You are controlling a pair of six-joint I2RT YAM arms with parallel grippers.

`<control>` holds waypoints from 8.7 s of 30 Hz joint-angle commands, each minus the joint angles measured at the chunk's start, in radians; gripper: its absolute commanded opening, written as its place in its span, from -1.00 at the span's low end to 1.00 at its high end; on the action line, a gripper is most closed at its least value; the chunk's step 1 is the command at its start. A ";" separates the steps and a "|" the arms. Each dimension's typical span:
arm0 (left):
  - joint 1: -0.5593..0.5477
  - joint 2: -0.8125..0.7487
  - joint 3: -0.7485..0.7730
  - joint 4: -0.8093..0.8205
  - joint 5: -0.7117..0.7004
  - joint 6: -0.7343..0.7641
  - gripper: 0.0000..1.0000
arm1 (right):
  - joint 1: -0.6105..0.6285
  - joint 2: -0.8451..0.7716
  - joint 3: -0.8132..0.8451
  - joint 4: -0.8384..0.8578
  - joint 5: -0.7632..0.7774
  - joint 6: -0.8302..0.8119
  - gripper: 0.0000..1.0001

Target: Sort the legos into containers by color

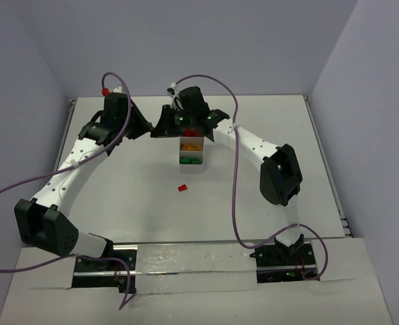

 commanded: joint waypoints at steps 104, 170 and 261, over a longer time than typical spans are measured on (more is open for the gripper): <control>0.061 0.198 0.050 0.187 0.504 0.615 -1.00 | -0.169 -0.452 -0.186 -0.467 0.257 -1.042 1.00; -0.311 0.183 -0.258 0.079 0.339 0.945 0.12 | -0.444 -0.629 -0.405 -0.391 0.156 -0.865 1.00; -0.188 0.552 0.351 0.244 0.242 0.777 -0.48 | -0.461 -0.573 -0.401 -0.357 0.105 -0.835 1.00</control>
